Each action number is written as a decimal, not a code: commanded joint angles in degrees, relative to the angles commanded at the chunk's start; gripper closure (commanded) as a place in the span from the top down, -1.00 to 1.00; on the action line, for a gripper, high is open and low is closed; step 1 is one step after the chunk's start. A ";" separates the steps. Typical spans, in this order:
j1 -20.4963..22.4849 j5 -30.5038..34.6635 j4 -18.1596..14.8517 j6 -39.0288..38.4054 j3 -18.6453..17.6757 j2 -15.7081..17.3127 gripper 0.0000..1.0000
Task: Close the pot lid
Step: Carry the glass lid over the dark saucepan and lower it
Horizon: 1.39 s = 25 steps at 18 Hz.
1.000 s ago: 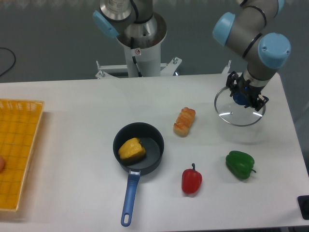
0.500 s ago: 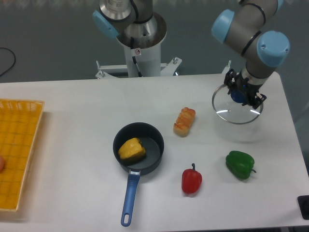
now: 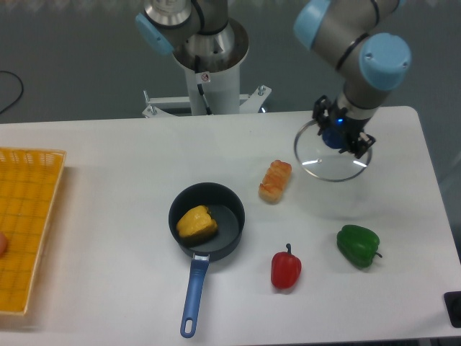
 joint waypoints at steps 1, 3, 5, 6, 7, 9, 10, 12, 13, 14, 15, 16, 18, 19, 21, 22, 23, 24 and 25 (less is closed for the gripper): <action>-1.32 0.00 0.09 -1.76 0.00 -0.09 0.34; -4.13 -0.17 0.26 -4.92 0.00 -0.09 0.34; -6.59 -0.52 0.35 -7.65 0.17 -0.18 0.34; -7.65 -0.88 0.44 -8.88 0.18 -0.26 0.34; -8.36 -0.88 0.44 -9.94 0.35 -0.35 0.34; -10.11 -0.88 0.44 -11.52 0.53 -0.44 0.34; -11.08 -0.79 0.44 -12.57 0.61 -0.44 0.34; -13.45 -0.88 0.44 -15.38 0.88 -0.79 0.34; -14.77 -0.88 0.53 -17.05 1.14 -0.97 0.34; -16.17 -0.88 0.53 -18.72 1.58 -1.58 0.34; -17.58 -0.88 0.53 -20.22 2.28 -2.10 0.34; -18.81 -0.88 0.53 -21.80 2.98 -2.72 0.34; -20.92 -0.88 0.53 -24.53 4.13 -3.95 0.34; -21.80 -0.88 0.53 -25.49 4.22 -4.48 0.34; -23.03 -0.88 0.61 -26.73 4.22 -5.01 0.34; -23.56 -0.88 0.70 -27.17 4.22 -5.44 0.34; -23.65 -0.88 0.70 -27.35 4.22 -5.62 0.34; -23.74 -0.88 0.70 -27.35 4.13 -5.80 0.34; -23.83 -0.88 0.70 -27.35 4.13 -5.89 0.34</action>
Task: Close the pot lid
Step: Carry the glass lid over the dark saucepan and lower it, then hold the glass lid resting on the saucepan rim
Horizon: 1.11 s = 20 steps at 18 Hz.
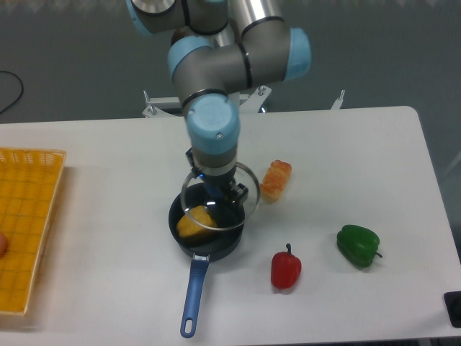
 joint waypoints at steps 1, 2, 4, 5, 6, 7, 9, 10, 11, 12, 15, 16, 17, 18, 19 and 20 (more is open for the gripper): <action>0.00 0.00 0.00 -0.09 -0.09 -0.09 0.34; -0.44 0.00 0.00 -0.35 -0.09 -0.18 0.34; -0.70 0.00 0.09 -0.53 -0.09 -0.61 0.34; -0.70 0.00 0.09 -0.61 0.00 -0.96 0.34; -0.70 0.00 0.17 -0.96 0.09 -1.32 0.34; -0.79 0.00 0.26 -1.40 0.26 -1.58 0.34; -0.97 0.00 1.23 -1.58 0.44 -2.20 0.34; -1.05 0.00 1.40 -1.67 0.44 -2.37 0.34; -1.06 0.00 1.41 -1.67 0.44 -2.63 0.34; -1.14 0.00 1.84 -1.93 0.44 -2.72 0.34; -1.50 0.00 2.64 -2.46 0.96 -3.60 0.34; -1.58 0.09 2.64 -2.55 1.31 -4.04 0.34; -1.58 0.09 2.72 -2.55 1.32 -4.48 0.34; -1.84 0.09 3.25 -2.55 1.49 -4.83 0.34; -1.85 0.17 3.69 -2.55 1.49 -5.10 0.34; -1.85 0.18 3.78 -2.72 1.49 -5.19 0.34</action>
